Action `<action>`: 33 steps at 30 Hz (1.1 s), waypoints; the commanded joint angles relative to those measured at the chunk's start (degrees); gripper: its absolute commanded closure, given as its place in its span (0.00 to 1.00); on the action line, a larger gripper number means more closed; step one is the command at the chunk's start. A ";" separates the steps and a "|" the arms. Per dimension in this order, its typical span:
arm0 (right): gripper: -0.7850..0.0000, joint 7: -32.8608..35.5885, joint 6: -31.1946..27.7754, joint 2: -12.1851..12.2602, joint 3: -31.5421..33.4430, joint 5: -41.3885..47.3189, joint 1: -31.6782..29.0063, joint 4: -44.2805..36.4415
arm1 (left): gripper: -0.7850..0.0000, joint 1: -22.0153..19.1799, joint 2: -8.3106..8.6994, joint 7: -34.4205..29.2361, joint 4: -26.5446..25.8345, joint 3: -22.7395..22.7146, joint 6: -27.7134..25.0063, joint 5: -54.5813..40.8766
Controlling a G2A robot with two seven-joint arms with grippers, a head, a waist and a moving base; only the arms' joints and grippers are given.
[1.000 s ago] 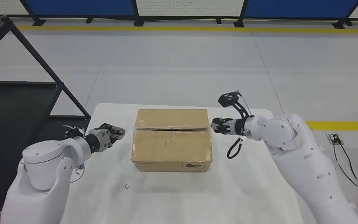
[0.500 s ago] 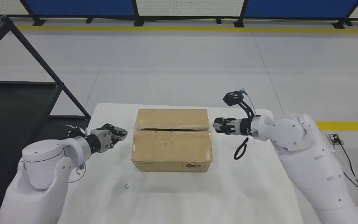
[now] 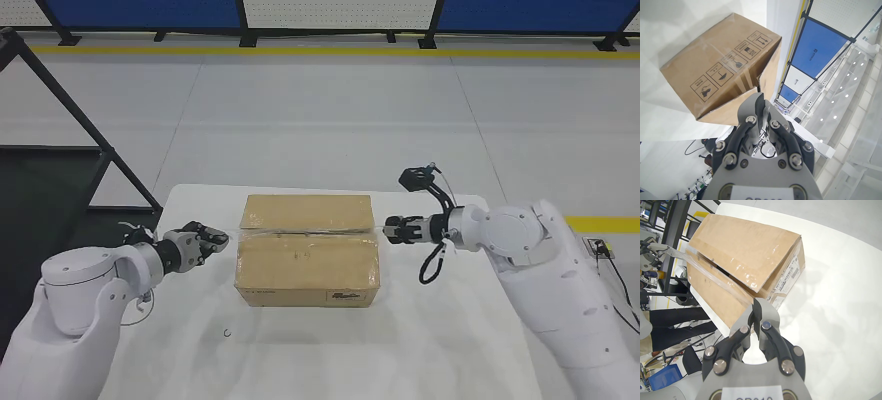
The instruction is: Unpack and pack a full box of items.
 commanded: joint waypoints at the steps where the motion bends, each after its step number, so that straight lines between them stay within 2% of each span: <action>1: 1.00 0.20 0.48 -0.14 -0.74 -0.29 0.63 0.86 | 1.00 -0.37 0.21 0.52 0.40 0.51 0.00 -0.56; 20: 1.00 -1.72 0.76 -1.98 -6.76 -0.75 6.45 8.96 | 1.00 -3.96 1.72 5.83 3.99 4.09 0.00 -6.66; 27: 1.00 -0.60 -2.24 -1.91 -5.98 2.78 6.53 8.86 | 1.00 -4.46 2.31 6.00 4.10 4.77 0.00 -8.58; 33: 1.00 -0.69 -2.06 -1.56 -5.30 2.66 6.16 7.69 | 1.00 -4.50 3.02 5.74 4.20 4.57 0.00 -10.40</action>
